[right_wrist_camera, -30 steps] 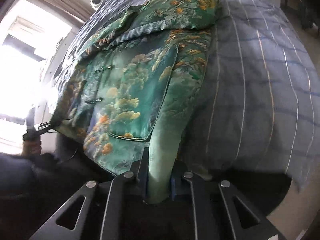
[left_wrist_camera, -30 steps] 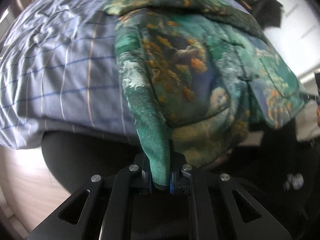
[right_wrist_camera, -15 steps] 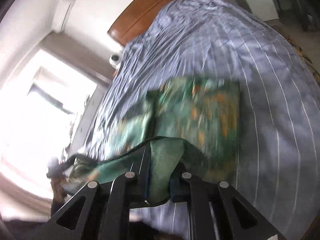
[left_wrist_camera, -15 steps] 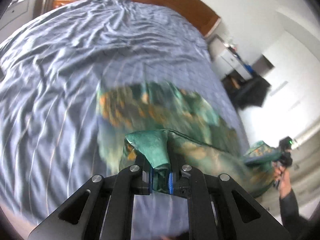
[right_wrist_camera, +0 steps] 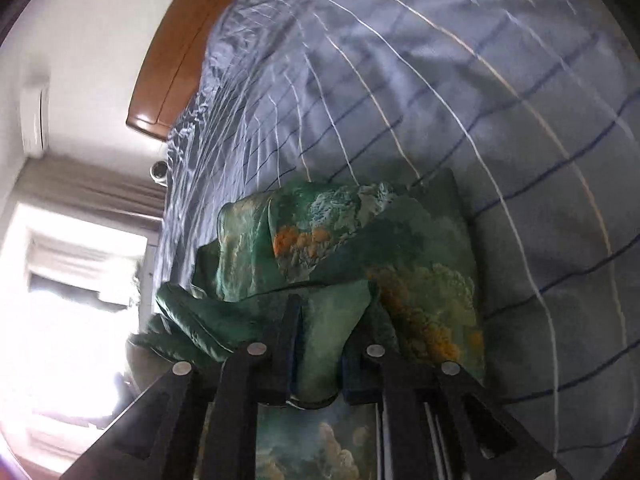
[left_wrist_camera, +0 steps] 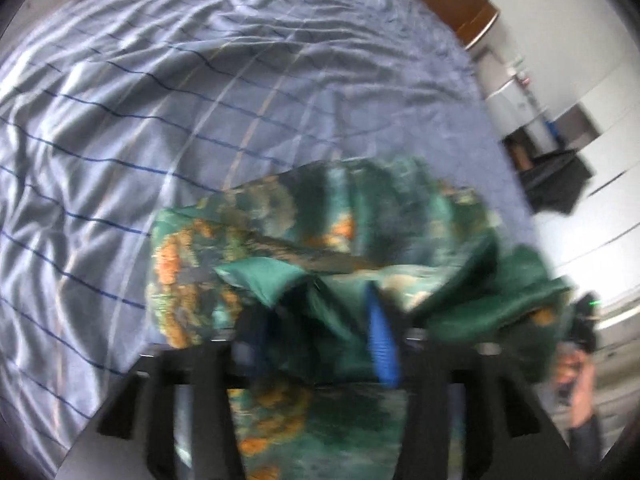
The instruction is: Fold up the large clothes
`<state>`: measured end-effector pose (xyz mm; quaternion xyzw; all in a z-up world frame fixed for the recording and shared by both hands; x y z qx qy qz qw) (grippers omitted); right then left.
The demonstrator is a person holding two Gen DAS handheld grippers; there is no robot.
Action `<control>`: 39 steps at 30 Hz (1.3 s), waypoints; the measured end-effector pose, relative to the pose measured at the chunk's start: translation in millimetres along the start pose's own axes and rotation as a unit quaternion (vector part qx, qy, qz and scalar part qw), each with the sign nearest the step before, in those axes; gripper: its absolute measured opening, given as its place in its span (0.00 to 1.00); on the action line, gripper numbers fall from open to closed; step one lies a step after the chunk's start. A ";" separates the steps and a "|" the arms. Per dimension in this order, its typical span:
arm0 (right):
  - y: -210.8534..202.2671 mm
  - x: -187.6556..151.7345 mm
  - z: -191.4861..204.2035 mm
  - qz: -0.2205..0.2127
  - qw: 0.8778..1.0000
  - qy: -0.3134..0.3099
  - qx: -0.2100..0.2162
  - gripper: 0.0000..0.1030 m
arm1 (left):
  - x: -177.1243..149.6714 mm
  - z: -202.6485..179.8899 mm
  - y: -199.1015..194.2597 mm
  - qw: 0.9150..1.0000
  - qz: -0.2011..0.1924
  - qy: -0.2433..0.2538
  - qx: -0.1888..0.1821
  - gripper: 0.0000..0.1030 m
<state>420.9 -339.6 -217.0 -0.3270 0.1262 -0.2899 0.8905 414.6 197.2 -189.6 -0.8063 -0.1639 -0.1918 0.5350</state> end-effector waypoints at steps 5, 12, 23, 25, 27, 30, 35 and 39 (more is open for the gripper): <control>-24.9 12.5 19.5 0.007 0.994 0.050 0.096 0.92 | 26.4 5.9 -60.9 0.996 -0.084 -0.014 -0.026 0.95; -49.8 12.5 41.2 -0.047 0.996 -0.065 0.029 1.00 | -11.3 1.4 -45.3 0.996 -0.024 0.083 -0.028 0.96; -18.7 -50.2 78.7 -0.134 0.910 -0.325 -0.220 0.15 | 4.7 -22.6 -11.7 0.983 -0.006 0.118 0.140 0.08; -38.4 -57.0 102.9 -0.172 0.887 -0.367 -0.222 0.15 | 22.6 -23.7 -38.1 0.983 -0.046 0.107 0.143 0.08; -52.3 -51.4 131.3 -0.211 0.868 -0.392 -0.220 0.15 | 47.6 -25.4 -60.4 0.978 -0.091 0.103 0.159 0.08; -64.2 -31.7 162.3 -0.257 0.859 -0.391 -0.208 0.15 | 74.0 -23.8 -58.8 0.967 -0.126 0.104 0.198 0.08; -34.3 4.9 163.1 -0.284 0.844 -0.385 -0.243 0.15 | 68.0 4.4 -0.4 0.953 -0.095 0.111 0.265 0.08; 10.8 21.3 108.8 -0.245 0.849 -0.367 -0.291 0.15 | 40.6 31.4 47.4 0.956 -0.062 0.097 0.270 0.09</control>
Point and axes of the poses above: each gripper's, at about its wrist camera, not at the fingertips, and y roughly the way its jaws point, z to its left, x to its top, the point moved 9 cm from there along y, roughly the way its jaws point, and after that the axes turned 15 degrees about y, right-handed, at the moved point
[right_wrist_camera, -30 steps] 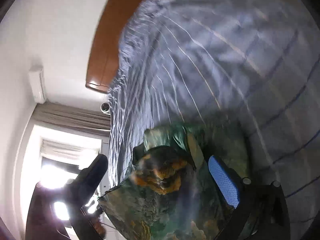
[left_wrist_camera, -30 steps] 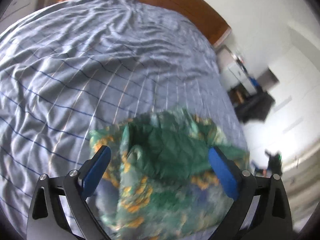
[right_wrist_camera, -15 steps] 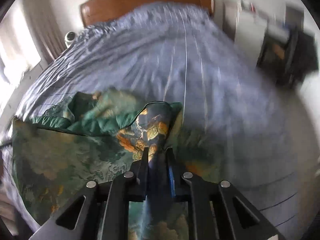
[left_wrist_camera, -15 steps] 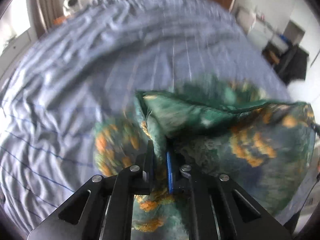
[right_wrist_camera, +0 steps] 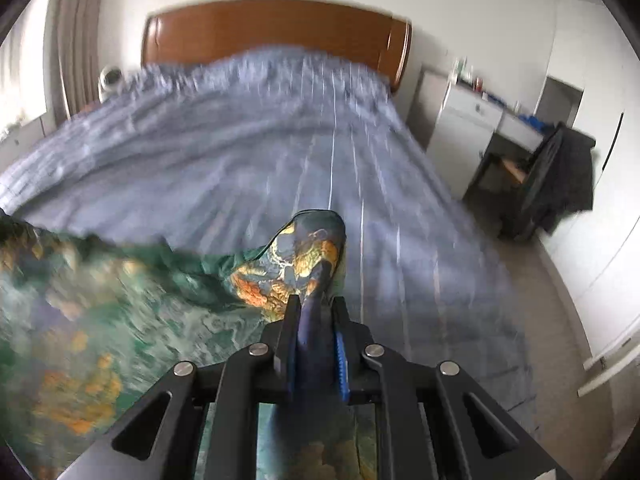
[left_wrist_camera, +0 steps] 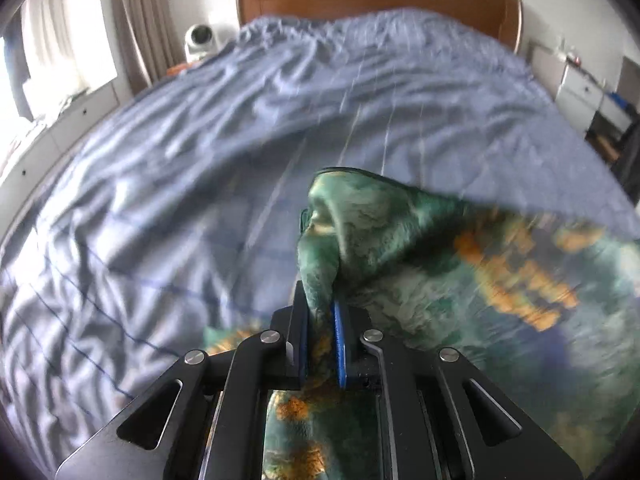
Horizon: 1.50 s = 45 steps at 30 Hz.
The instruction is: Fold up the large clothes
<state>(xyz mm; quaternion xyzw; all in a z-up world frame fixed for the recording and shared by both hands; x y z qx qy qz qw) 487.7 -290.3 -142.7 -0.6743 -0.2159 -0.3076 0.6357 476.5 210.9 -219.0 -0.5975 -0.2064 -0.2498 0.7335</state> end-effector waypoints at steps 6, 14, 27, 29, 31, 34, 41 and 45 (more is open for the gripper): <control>58.9 -57.0 -2.0 0.053 0.998 0.021 0.013 0.15 | -20.9 -6.6 17.1 1.000 -0.016 -0.005 -0.013 0.12; 79.3 -70.0 0.8 0.050 0.997 0.052 0.035 0.16 | -21.0 -10.1 28.6 0.999 -0.025 -0.012 -0.019 0.13; 79.6 -66.0 -0.5 0.055 0.996 0.058 0.039 0.20 | -17.7 0.3 13.8 1.000 0.002 -0.010 0.027 0.57; 76.1 -63.3 -1.5 0.058 0.996 0.055 0.034 0.21 | -17.4 11.9 1.9 0.999 0.008 -0.028 0.032 0.85; 68.0 -59.5 -2.8 0.055 0.997 0.048 0.026 0.23 | -17.6 17.1 -11.9 0.999 -0.001 -0.043 0.010 0.87; 49.1 -48.5 -6.9 0.038 0.999 0.036 0.015 0.61 | -24.3 19.7 -35.2 0.999 -0.007 -0.041 -0.010 0.88; -37.5 -26.5 -0.3 -0.015 0.998 -0.002 0.057 0.74 | -63.3 11.9 -94.5 0.999 -0.033 -0.021 -0.036 0.91; -88.5 -57.2 19.4 0.012 0.991 -0.025 0.129 0.74 | -88.1 7.2 -115.4 0.998 -0.040 -0.023 -0.043 0.91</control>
Point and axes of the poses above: each gripper's, at about its wrist camera, not at the fingertips, and y roughly the way its jaws point, z to its left, x to its top, the point moved 9 cm from there along y, roughly the way its jaws point, and after that the axes turned 15 degrees about y, right-handed, at the moved point
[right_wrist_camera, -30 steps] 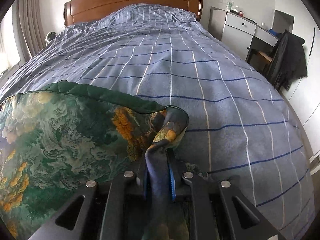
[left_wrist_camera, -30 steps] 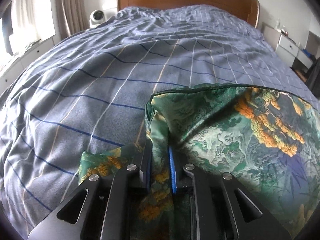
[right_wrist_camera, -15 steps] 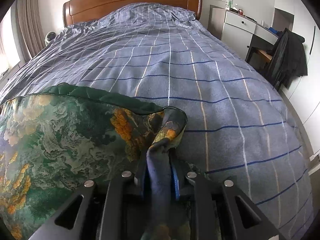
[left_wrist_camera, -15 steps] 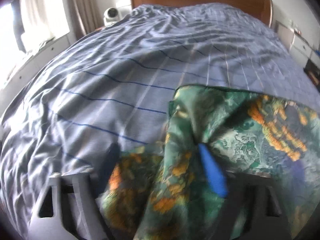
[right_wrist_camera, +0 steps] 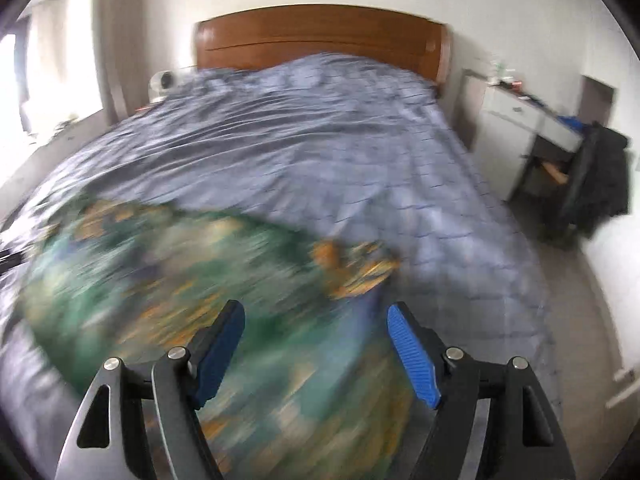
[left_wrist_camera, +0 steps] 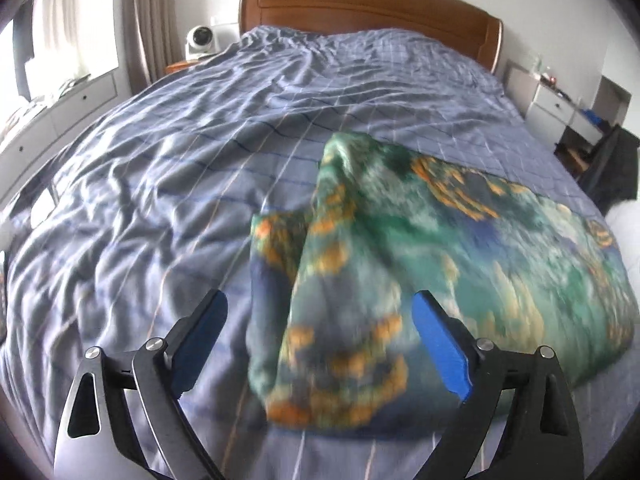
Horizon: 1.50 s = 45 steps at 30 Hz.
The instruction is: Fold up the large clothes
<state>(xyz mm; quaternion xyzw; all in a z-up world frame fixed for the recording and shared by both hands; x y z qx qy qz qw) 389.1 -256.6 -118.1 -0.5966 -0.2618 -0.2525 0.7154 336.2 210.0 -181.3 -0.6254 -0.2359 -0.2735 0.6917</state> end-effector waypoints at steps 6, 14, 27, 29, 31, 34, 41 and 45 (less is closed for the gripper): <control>1.1 -97.4 13.1 0.094 0.995 -0.019 0.031 0.74 | -16.4 -21.6 -7.7 1.000 0.021 0.018 -0.013 0.91; -40.6 -103.3 -34.9 0.013 0.996 0.076 -0.044 0.74 | 30.1 -104.6 -31.3 0.993 -0.018 0.096 -0.067 0.94; -50.1 -185.9 -2.1 0.005 0.995 0.097 0.028 0.74 | 99.3 -220.8 80.4 0.977 0.062 0.181 -0.094 0.95; -47.4 -199.6 -7.0 0.015 0.994 0.104 0.025 0.74 | 85.1 -219.3 81.4 0.977 0.069 0.184 -0.087 0.95; -47.4 -209.1 -10.3 0.018 0.994 0.108 0.024 0.74 | 68.6 -219.1 69.6 0.977 0.055 0.187 -0.088 0.95; -46.0 -216.5 -16.2 0.017 0.993 0.113 0.026 0.74 | 49.4 -222.1 46.0 0.976 0.037 0.194 -0.092 0.95; -39.8 -223.1 -16.7 0.014 0.995 0.101 0.005 0.74 | 20.1 -230.0 18.9 0.972 0.021 0.215 -0.091 0.97; -38.9 -222.9 -17.3 0.016 0.994 0.107 -0.002 0.74 | 12.2 -232.8 13.2 0.972 0.018 0.219 -0.086 0.97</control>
Point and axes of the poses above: each gripper's, at about its wrist camera, not at the fingertips, and y roughly the way its jaws point, z to its left, x to its top, the point moved 9 cm from there along y, roughly the way its jaws point, and after that the axes turned 15 degrees about y, right-handed, at the moved point
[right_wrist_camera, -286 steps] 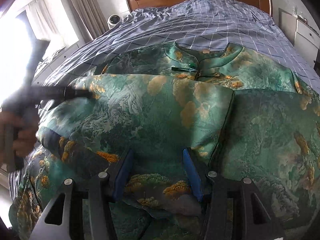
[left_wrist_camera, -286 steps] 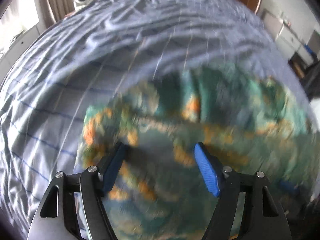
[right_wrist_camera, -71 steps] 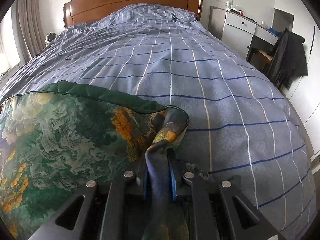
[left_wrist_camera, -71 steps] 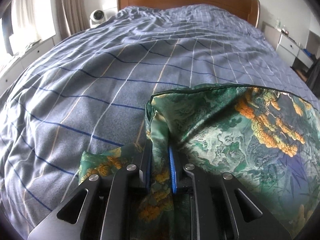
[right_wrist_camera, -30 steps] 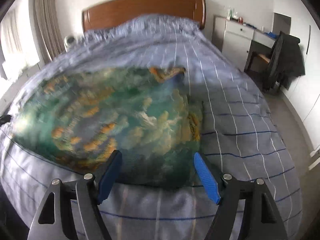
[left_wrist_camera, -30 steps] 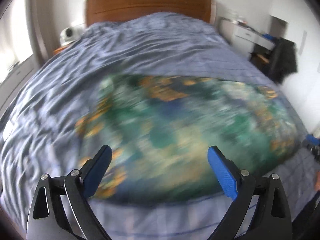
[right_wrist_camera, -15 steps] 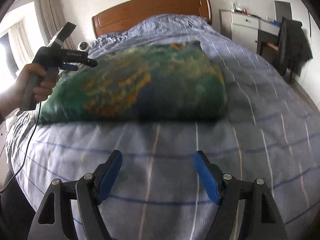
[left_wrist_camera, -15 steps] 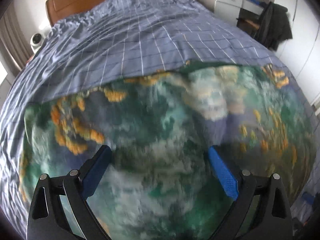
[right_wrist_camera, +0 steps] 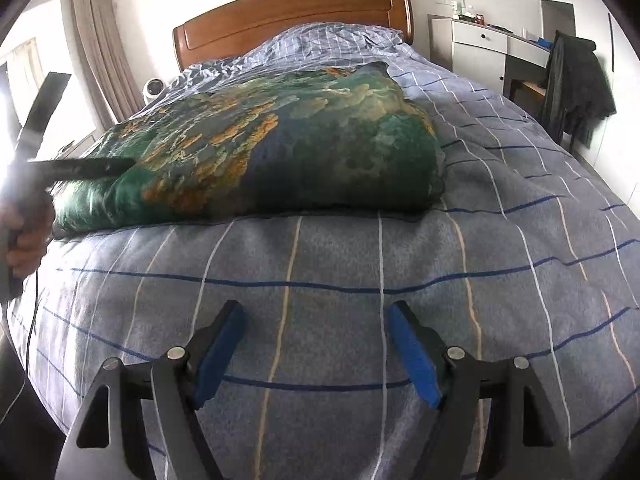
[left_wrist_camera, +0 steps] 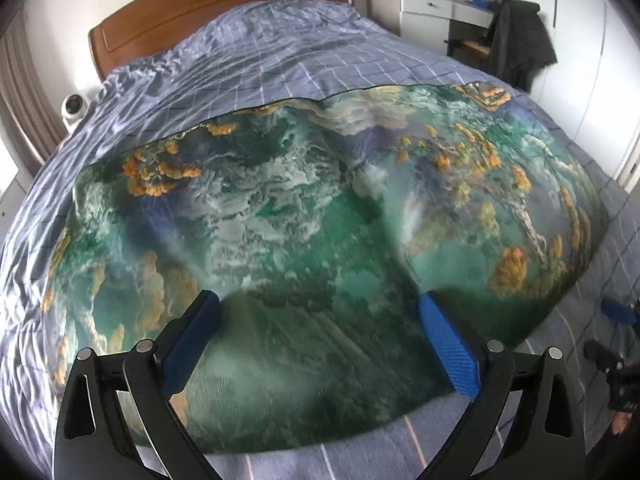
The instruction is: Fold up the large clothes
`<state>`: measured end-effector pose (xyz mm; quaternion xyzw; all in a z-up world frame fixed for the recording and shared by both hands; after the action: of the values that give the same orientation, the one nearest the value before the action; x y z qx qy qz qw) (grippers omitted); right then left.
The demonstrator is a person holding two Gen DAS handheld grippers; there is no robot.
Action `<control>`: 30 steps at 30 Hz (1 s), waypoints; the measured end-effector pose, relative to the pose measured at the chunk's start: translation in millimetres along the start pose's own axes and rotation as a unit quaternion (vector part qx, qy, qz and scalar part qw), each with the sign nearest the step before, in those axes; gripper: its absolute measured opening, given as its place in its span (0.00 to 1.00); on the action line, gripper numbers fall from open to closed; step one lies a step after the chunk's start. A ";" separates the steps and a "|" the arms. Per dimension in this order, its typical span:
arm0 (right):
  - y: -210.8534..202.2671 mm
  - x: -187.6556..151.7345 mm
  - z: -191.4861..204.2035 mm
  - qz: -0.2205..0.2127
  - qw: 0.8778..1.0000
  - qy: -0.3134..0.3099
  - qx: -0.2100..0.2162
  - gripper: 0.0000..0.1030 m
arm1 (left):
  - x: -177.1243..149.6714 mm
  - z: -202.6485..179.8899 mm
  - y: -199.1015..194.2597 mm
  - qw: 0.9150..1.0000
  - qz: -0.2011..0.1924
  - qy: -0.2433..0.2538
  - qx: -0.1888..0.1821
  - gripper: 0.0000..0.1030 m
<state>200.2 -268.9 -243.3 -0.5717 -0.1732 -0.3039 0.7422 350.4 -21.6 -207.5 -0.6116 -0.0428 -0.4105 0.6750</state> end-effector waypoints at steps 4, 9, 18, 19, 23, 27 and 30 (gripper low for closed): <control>1.5 0.7 0.5 0.005 1.000 -0.005 -0.013 0.74 | -3.5 -0.9 -4.6 1.000 0.000 -0.008 -0.006 0.97; 1.4 0.3 0.5 0.010 1.000 -0.003 -0.025 0.74 | -10.4 -7.3 -10.6 1.000 0.000 -0.001 -0.007 0.97; 1.8 -2.4 -0.4 0.005 1.000 -0.005 -0.026 0.74 | -37.1 -35.0 -21.8 1.000 0.010 0.024 -0.004 0.97; 1.9 -2.9 -0.7 0.003 1.000 -0.005 -0.024 0.74 | -42.2 -39.7 -24.5 1.000 0.009 0.026 -0.004 0.97; 2.3 -4.4 -2.2 -0.003 1.000 -0.008 -0.018 0.75 | -70.6 -63.8 -34.3 0.999 0.013 0.017 -0.031 0.97; 3.6 -5.4 -2.2 -0.011 1.000 -0.014 -0.019 0.75 | -96.2 -72.6 -32.5 0.999 0.019 -0.001 -0.040 0.97; 4.1 -7.2 -1.1 -0.022 0.999 -0.019 -0.024 0.76 | -102.8 -68.9 -33.4 0.999 0.012 -0.016 -0.042 0.99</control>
<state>197.3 -267.5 -251.0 -0.5909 -0.1925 -0.3129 0.7182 231.7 -26.5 -255.8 -0.6467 -0.0289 -0.3940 0.6525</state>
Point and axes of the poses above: each gripper's, at about its wrist camera, not at the fingertips, and y roughly the way its jaws point, z to its left, x to its top, the point moved 9 cm from there along y, roughly the way its jaws point, and after that the axes turned 15 degrees about y, right-handed, at the moved point
